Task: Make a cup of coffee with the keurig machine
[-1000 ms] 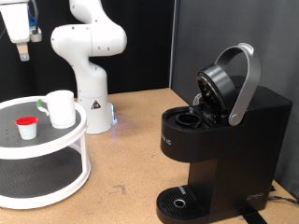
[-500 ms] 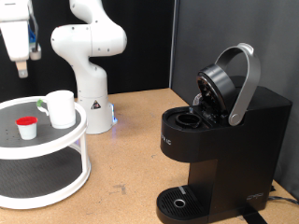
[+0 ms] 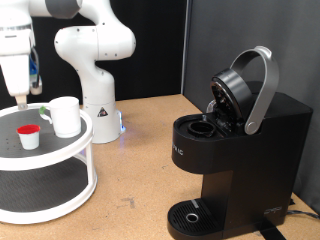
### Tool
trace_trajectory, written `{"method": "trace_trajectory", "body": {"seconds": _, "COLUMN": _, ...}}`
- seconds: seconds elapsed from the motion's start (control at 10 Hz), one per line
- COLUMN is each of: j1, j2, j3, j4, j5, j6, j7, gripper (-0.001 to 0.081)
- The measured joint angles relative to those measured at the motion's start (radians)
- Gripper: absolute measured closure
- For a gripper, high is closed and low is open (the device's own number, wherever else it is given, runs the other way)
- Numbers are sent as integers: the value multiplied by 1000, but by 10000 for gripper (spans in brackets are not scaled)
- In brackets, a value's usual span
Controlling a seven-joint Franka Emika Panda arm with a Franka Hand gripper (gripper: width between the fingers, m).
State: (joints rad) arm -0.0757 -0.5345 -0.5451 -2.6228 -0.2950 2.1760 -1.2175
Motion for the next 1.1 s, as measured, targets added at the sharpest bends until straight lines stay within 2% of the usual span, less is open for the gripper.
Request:
{"method": "trace_trajectory", "body": {"seconds": 0.4, "j1": 1, "j2": 67, "j3": -6, "j4": -37, "j5": 1, "j6": 94, "j7": 0, "gripper": 6}}
{"method": "trace_trajectory", "body": {"seconds": 1.1, "j1": 1, "j2": 123, "j3": -22, "j4": -81, "j5": 1, "j6": 199, "j7": -3, "gripper": 6}}
